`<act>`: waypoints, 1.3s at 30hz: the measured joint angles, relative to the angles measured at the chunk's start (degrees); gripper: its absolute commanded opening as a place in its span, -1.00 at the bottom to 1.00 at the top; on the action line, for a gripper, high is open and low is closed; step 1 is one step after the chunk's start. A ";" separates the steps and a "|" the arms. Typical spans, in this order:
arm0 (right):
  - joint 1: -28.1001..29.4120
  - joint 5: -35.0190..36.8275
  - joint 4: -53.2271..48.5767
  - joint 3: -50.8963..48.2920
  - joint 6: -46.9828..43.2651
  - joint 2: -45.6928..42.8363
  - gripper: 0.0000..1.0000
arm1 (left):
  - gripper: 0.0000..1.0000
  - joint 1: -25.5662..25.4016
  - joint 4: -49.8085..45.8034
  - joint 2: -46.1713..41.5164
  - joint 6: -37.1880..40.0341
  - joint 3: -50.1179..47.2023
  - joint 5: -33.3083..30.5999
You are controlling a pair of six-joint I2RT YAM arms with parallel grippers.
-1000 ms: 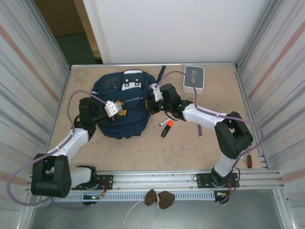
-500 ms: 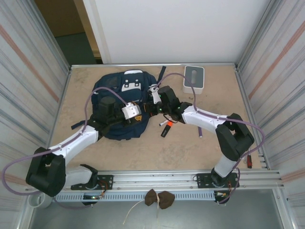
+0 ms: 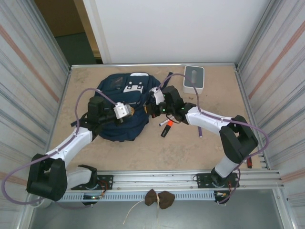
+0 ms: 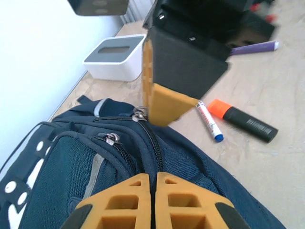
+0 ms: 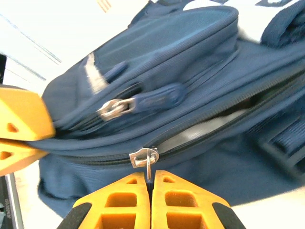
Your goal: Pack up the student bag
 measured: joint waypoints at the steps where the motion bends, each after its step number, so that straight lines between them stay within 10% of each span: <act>1: -0.85 -0.37 -0.24 0.55 -0.20 0.59 -1.00 | -1.00 0.81 0.04 -0.37 -0.26 -0.17 1.86; 15: -8.46 -5.38 -5.40 12.66 -1.84 12.63 -0.98 | -1.00 5.18 1.97 -0.46 -1.79 -1.07 7.08; 28: -15.63 -4.94 -8.41 2.93 -0.02 0.42 0.08 | -1.00 0.35 3.10 5.64 -4.61 0.83 5.33; 39: -11.34 0.63 -12.59 6.86 2.86 2.89 0.18 | -0.99 -1.88 2.27 8.02 -4.74 1.90 3.39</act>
